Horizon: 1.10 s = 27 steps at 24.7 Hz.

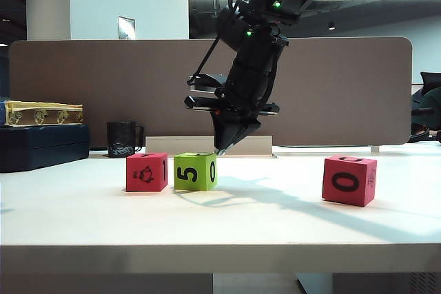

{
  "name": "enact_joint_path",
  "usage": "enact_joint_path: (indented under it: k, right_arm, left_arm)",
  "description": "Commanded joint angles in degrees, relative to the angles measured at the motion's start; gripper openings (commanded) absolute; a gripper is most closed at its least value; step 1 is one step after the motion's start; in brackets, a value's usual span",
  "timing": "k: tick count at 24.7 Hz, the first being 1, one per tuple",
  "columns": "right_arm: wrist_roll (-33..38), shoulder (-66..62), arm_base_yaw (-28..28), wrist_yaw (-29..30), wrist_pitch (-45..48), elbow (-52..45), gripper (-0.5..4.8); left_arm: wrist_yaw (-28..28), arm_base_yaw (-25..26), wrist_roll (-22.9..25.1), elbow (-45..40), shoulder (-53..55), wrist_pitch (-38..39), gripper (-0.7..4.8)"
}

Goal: Select the appropriate blocks from the scattered letter blocks on the table and arrange them in a row to spell out "THU".

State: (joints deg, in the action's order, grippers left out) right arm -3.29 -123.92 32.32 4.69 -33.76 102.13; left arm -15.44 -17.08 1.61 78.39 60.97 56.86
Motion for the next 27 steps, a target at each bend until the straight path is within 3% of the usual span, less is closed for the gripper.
enact_joint_path:
  k: [1,12,19,23,27]
  right_arm:
    - [0.22,0.24,0.13,0.42,-2.05,0.28,-0.01]
    - [0.22,0.5,0.83,10.99,-6.01,0.31,-0.01]
    - [0.0,0.72,3.45,11.98,-9.66,0.31,-0.01]
    - [0.22,0.72,4.57,9.49,-11.15,0.35,-0.01]
    - [0.02,0.87,5.2,2.54,-13.53,1.31,-0.01]
  left_arm:
    - [-0.28,0.04,-0.07,0.11,-0.2,-0.02,-0.06]
    - [-0.26,0.04,0.09,0.11,-0.17,-0.22,-0.06]
    - [-0.24,0.04,0.09,0.11,-0.17,-0.22,-0.06]
    - [-0.24,0.04,0.09,0.11,-0.17,-0.24,-0.06]
    - [-0.24,0.04,0.09,0.11,-0.17,-0.35,-0.06]
